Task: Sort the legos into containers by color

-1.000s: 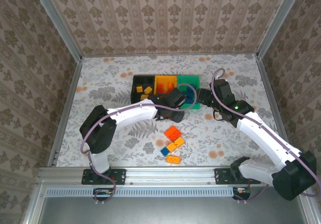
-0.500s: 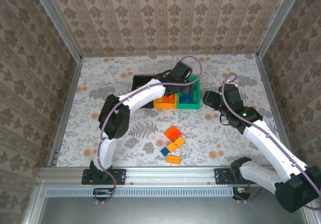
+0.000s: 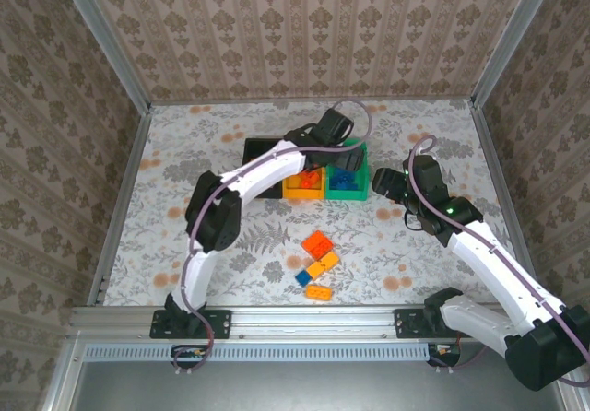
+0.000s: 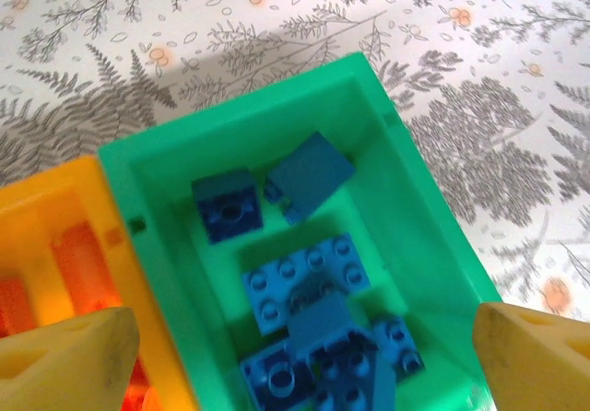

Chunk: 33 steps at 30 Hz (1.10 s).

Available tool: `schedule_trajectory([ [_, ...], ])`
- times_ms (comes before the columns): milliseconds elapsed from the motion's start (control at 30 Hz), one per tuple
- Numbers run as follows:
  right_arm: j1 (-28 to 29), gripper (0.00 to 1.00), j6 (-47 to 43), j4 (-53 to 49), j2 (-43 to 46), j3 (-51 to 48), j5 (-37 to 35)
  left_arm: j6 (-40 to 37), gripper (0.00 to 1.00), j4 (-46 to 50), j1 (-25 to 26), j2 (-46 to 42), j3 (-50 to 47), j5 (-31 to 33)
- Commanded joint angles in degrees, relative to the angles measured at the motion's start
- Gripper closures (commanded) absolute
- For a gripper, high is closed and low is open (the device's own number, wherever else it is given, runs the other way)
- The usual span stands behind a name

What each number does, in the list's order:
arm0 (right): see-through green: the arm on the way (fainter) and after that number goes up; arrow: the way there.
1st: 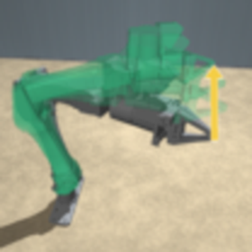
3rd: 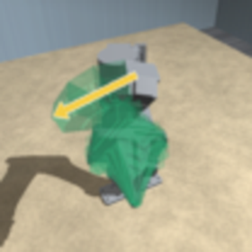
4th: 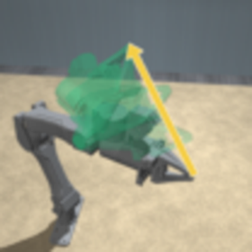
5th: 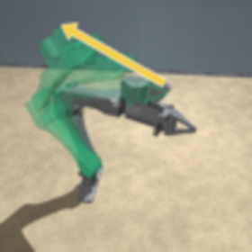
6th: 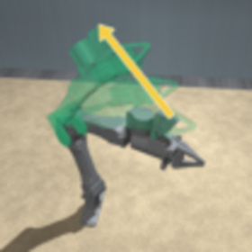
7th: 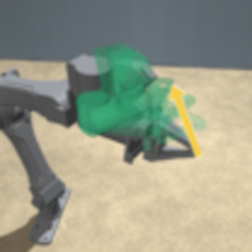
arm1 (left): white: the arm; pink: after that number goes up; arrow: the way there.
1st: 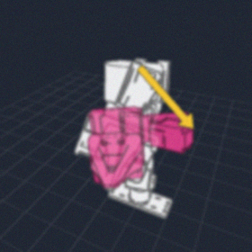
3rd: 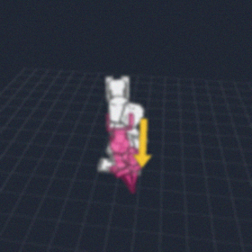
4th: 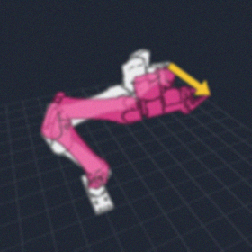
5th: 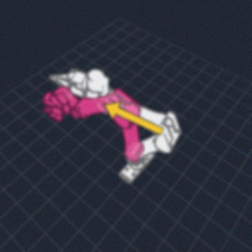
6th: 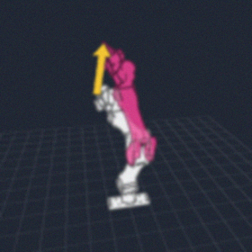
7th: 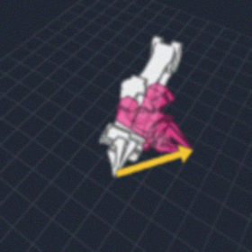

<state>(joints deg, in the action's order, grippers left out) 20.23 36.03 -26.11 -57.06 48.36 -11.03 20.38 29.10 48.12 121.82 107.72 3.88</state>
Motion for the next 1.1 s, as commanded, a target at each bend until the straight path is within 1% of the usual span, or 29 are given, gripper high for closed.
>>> schedule_trajectory([
  [0,-0.20,0.19,-0.38,-1.08,-0.31,1.08,3.08,1.27,0.00,-4.89,1.07,-11.30,-6.32,-1.58],
  [133,0.94,0.19,-1.42,-1.01,-2.05,1.73,6.42,1.53,0.00,-8.28,2.01,-23.08,-17.68,-1.99],
  [200,2.48,0.19,-2.16,-1.14,-2.91,1.98,7.16,0.66,0.00,-9.12,2.67,-28.92,-23.20,-1.65],
  [267,4.65,0.19,-2.94,-1.24,-3.92,2.23,7.83,-0.26,0.00,-9.58,3.38,-34.91,-29.56,-0.01],
  [400,10.58,0.19,-4.66,-2.68,-7.13,2.88,8.31,0.93,0.00,-9.61,4.34,-47.16,-42.94,4.27],
  [600,20.10,0.19,-6.68,-4.30,-13.66,2.82,11.10,7.52,0.00,-8.25,4.46,-61.44,-58.75,9.38],
  [633,21.64,0.20,-6.87,-6.52,-15.03,2.96,11.07,8.97,0.00,-7.71,4.51,-63.39,-60.92,10.00],
  [733,25.78,0.21,-7.71,-7.29,-18.28,3.06,10.86,11.76,0.00,-5.90,4.44,-68.15,-65.61,11.57],
  [867,29.96,0.21,-9.74,-8.11,-22.29,4.51,11.14,14.03,0.00,-3.06,4.27,-72.92,-68.96,13.41],
  [933,31.58,0.21,-9.62,-8.48,-25.46,4.84,10.39,14.77,0.00,-2.04,4.10,-74.58,-69.92,13.87],
  [1067,32.59,0.21,-8.97,-8.45,-27.70,4.07,8.85,15.14,0.00,-1.19,3.85,-75.77,-70.72,14.13],
])
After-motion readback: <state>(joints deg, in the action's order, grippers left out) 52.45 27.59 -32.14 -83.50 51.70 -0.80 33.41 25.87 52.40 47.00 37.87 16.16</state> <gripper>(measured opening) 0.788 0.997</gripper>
